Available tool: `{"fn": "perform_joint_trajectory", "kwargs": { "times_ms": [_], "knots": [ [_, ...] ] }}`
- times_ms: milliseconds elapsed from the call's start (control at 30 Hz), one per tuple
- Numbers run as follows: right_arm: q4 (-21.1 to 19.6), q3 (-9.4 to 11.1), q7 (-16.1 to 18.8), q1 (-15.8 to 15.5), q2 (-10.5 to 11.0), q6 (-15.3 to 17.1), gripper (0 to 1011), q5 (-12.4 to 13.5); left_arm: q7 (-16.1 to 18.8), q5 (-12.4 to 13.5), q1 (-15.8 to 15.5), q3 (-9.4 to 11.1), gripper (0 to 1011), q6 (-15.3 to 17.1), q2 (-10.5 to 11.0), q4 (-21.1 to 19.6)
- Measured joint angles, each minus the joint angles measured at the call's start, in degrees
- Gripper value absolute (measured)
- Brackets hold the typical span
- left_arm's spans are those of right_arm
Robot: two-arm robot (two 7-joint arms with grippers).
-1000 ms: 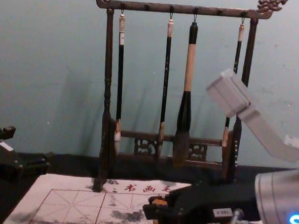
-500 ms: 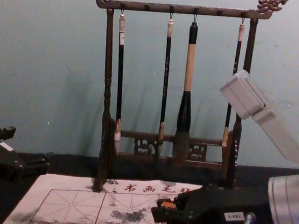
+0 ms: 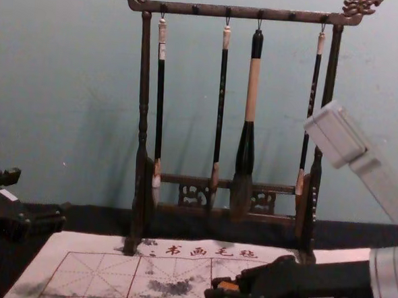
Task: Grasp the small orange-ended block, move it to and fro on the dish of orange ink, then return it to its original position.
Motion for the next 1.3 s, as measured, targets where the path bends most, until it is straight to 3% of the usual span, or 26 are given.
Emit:
{"fn": "perform_joint_trajectory", "kwargs": {
  "times_ms": [567,1300],
  "knots": [
    [-0.9,-1.1,0.3,-0.3,-0.7,0.3,130,1.2,0.0,0.0,0.0,0.0,1001,0.0,0.0,0.0],
    [3.0,-2.5,0.2,2.1,-3.6,-0.3,130,1.0,0.0,0.0,0.0,0.0,1001,0.0,0.0,0.0]
  ]
}}
